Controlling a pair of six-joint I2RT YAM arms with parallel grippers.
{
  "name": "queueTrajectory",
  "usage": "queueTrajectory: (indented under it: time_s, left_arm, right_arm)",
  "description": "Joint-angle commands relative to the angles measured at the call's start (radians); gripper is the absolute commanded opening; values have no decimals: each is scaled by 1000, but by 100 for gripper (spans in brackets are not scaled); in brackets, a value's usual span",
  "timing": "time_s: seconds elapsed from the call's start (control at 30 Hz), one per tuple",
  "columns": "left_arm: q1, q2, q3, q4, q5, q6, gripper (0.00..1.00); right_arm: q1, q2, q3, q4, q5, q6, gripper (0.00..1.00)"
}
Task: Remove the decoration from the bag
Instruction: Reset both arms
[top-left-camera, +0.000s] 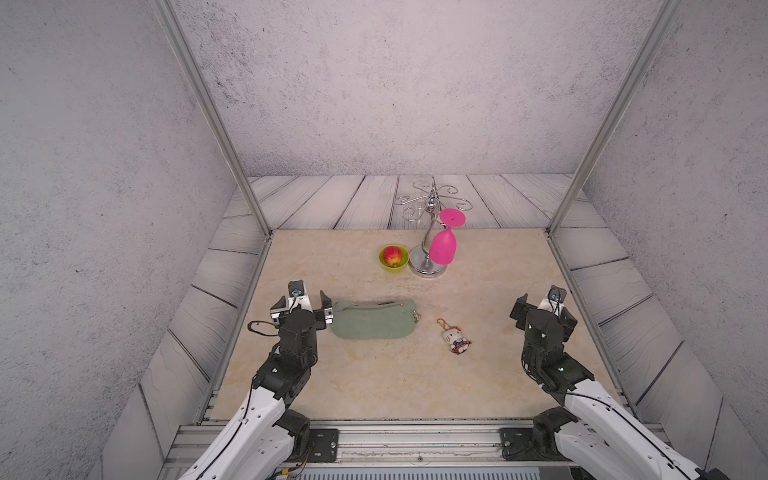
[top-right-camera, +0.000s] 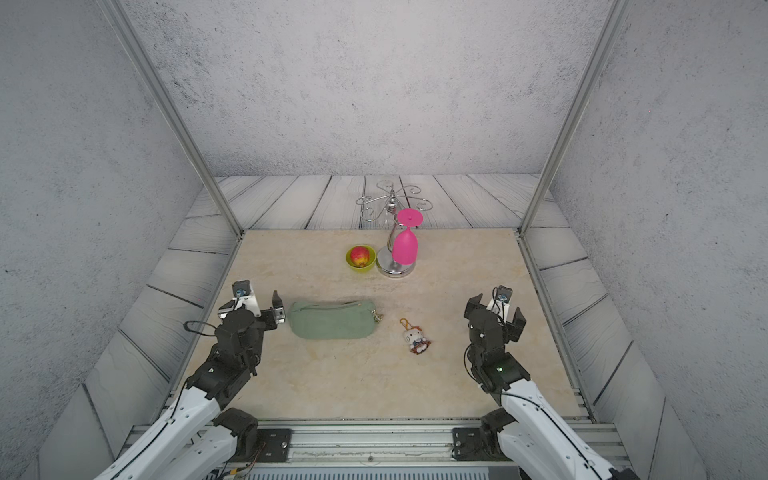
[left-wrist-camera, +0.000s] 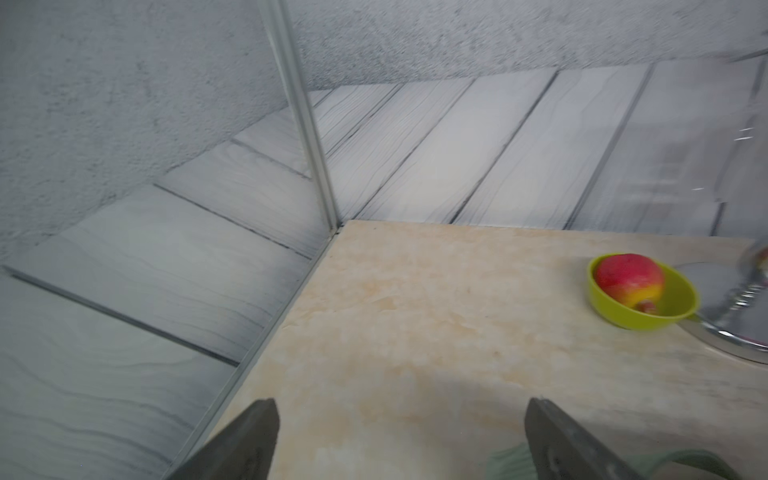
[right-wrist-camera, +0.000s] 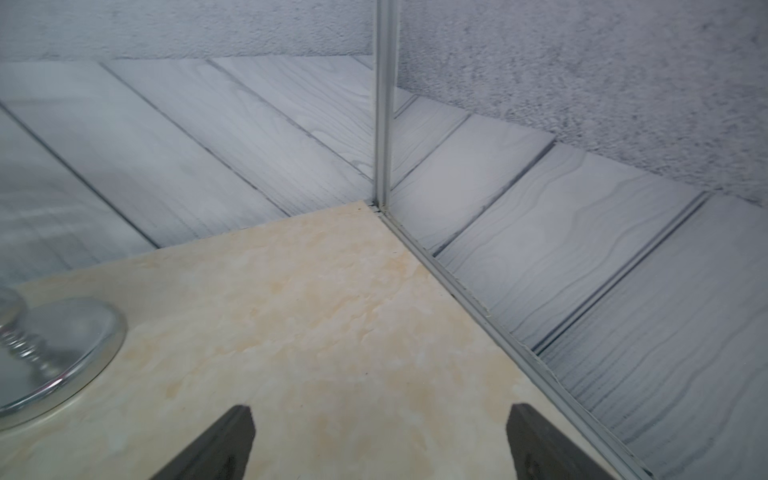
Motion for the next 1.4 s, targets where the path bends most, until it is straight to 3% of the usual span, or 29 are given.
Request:
queueTrajectory:
  time_s: [0.0,0.17,0.27,0.4,0.57,0.6,0.63,0.7,0.73,0.77,0.83,0.87,0.97,1.07,1.17,1.37]
  left_arm:
    - [110,76,-4,131,27,42,99]
    - [171,233,-42,283,123,115,99]
    - [202,333,-53,338,146,83,98]
    - [239,468,-92,543,207,20,99]
    - [255,658,-71,693,240,61,98]
    - [257,687,-67,710,252,63,98]
    - [259,716,-64,735,271,71,99]
    - [258,798,-56,812,314,97,98]
    - [259,826,-40,819,325,106,99]
    - [272,821,-26,781,357,96,99]
    - [299,794,16,645,407,75,99]
    - [309,803,13,668,421,73,99]
    - [314,799,20,650,429,70,99]
    - [316,793,16,652,429,69,99]
    - [315,794,16,651,429,70,99]
    - [315,802,11,679,430,70,98]
  right_arm:
    - [-57,108,-10,113,-10,10,99]
    - [-91,358,-15,273,-3,-106,99]
    - [-110,446,-13,363,-2,-143,99]
    - [-166,487,-17,453,-142,-158,99]
    - [-282,658,-81,808,-360,-132,99]
    - [-293,666,-56,792,-433,-153,99]
    - [-294,667,-14,648,-521,-178,99]
    - [-294,774,6,769,-597,-230,99]
    - [-294,760,23,750,-597,-231,99]
    - [-294,713,56,569,-588,-212,99]
    - [-294,764,22,706,-585,-221,99]
    - [-293,765,13,750,-557,-219,99]
    - [-293,720,47,593,-531,-185,99]
    - [-290,746,11,719,-530,-210,99]
    - [-290,711,43,601,-525,-195,99]
    - [-288,714,46,596,-522,-198,99]
